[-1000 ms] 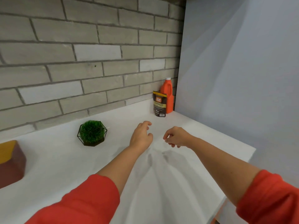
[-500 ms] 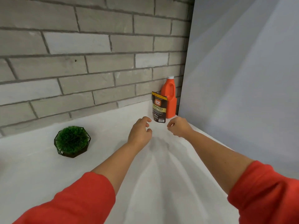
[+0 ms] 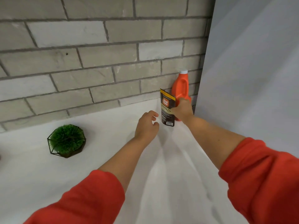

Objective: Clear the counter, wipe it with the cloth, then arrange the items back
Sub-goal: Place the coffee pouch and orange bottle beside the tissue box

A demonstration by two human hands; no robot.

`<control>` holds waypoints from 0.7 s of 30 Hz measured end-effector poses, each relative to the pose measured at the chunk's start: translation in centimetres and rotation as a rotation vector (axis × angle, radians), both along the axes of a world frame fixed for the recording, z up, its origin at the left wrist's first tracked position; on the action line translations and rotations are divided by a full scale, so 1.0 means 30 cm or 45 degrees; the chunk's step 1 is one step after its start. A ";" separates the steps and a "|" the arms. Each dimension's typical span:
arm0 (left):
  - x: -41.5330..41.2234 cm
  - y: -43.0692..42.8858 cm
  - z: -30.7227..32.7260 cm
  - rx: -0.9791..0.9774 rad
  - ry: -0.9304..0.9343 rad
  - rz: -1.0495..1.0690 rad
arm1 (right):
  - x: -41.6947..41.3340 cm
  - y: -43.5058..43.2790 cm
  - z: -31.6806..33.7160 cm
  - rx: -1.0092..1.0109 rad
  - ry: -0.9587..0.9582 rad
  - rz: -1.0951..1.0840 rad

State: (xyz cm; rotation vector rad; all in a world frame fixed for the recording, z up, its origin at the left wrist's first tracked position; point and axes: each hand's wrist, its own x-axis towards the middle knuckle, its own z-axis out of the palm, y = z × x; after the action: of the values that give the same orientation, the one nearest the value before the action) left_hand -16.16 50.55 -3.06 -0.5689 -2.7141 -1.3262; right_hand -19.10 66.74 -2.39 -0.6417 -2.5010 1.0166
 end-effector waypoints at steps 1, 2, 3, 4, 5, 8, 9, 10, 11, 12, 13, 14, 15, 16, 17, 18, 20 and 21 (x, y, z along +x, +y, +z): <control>-0.006 0.008 0.000 0.005 0.004 0.003 | -0.011 -0.004 0.009 -0.031 0.009 -0.020; -0.013 0.014 -0.001 0.007 0.006 0.008 | -0.024 -0.006 0.015 -0.050 0.031 -0.040; -0.018 0.018 -0.003 0.006 0.007 0.017 | -0.037 -0.006 0.019 -0.062 0.050 -0.060; -0.024 0.021 -0.005 0.001 0.005 0.030 | -0.053 -0.004 0.019 -0.072 0.073 -0.070; -0.031 0.022 -0.007 -0.006 0.007 0.041 | -0.065 -0.002 0.019 -0.091 0.087 -0.073; -0.056 0.023 -0.020 -0.020 0.023 0.058 | -0.093 0.011 0.007 -0.106 0.115 -0.085; -0.064 0.023 -0.021 -0.024 0.026 0.065 | -0.097 0.017 0.005 -0.111 0.120 -0.095; -0.071 0.022 -0.023 -0.028 0.028 0.073 | -0.104 0.022 0.001 -0.114 0.130 -0.096; -0.079 0.021 -0.025 -0.032 0.028 0.080 | -0.105 0.027 0.001 -0.114 0.139 -0.089; -0.085 0.020 -0.027 -0.034 0.028 0.087 | -0.108 0.031 -0.001 -0.105 0.148 -0.071; -0.092 0.019 -0.029 -0.032 0.025 0.097 | -0.107 0.036 0.000 -0.103 0.153 -0.042; -0.098 0.019 -0.031 -0.022 0.017 0.109 | -0.107 0.040 0.003 -0.102 0.165 0.003; -0.105 0.019 -0.034 -0.007 -0.001 0.126 | -0.100 0.044 0.009 -0.110 0.173 0.057; -0.113 0.019 -0.035 0.013 -0.025 0.150 | -0.096 0.051 0.013 -0.129 0.185 0.115; -0.122 0.019 -0.037 0.036 -0.046 0.178 | -0.089 0.055 0.021 -0.156 0.192 0.174; -0.130 0.021 -0.038 0.065 -0.069 0.205 | -0.086 0.062 0.025 -0.193 0.195 0.229; -0.143 0.023 -0.038 0.175 -0.148 0.247 | -0.074 0.073 0.038 -0.315 0.181 0.344; -0.147 0.023 -0.039 0.251 -0.212 0.257 | -0.064 0.076 0.049 -0.384 0.161 0.410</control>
State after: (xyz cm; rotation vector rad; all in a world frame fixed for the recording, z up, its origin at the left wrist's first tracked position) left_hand -20.58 51.24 -4.24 -0.1693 -2.6332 -1.6240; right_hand -21.03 69.01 -0.93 -0.2441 -2.4074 1.5197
